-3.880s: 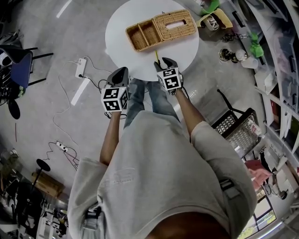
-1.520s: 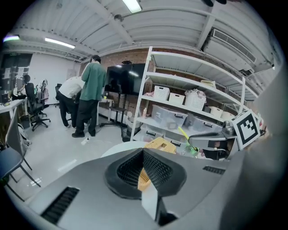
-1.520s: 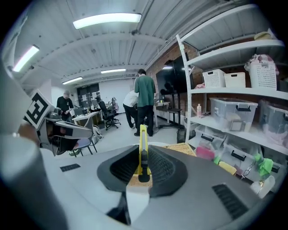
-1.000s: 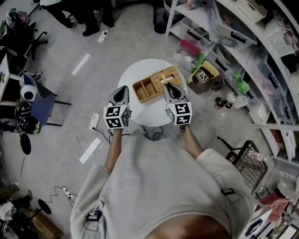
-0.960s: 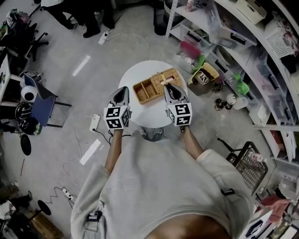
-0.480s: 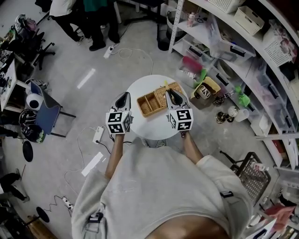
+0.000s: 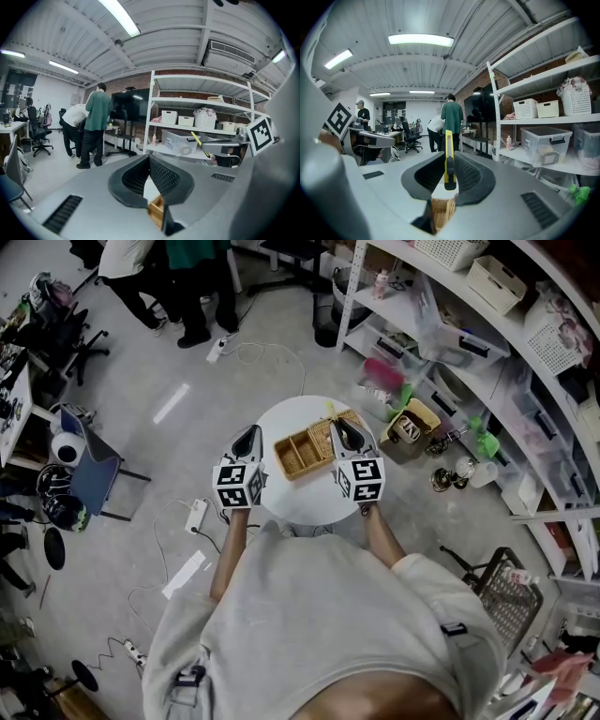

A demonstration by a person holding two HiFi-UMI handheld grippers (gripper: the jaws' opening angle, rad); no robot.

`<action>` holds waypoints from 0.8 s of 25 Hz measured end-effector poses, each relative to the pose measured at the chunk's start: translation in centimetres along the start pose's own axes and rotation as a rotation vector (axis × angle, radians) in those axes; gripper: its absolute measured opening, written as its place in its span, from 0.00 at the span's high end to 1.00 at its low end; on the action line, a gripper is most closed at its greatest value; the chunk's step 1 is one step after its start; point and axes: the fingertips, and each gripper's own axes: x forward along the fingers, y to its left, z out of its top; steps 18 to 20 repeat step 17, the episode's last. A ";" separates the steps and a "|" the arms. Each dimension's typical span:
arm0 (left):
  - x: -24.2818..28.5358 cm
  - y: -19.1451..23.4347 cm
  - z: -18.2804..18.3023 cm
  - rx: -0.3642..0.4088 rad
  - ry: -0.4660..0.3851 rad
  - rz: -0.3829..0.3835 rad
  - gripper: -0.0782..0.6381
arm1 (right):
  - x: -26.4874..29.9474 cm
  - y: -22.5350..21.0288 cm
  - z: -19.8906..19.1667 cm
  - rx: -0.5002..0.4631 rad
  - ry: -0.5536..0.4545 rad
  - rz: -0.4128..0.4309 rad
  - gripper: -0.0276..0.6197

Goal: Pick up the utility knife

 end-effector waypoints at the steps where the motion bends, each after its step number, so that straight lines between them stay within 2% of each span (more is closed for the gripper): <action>1: 0.0 0.0 -0.1 0.000 0.002 -0.001 0.86 | 0.0 0.0 -0.1 0.000 0.002 -0.001 0.84; 20: 0.3 0.5 -0.3 0.007 0.010 -0.014 0.86 | 0.4 0.4 -0.6 -0.006 0.021 -0.004 0.84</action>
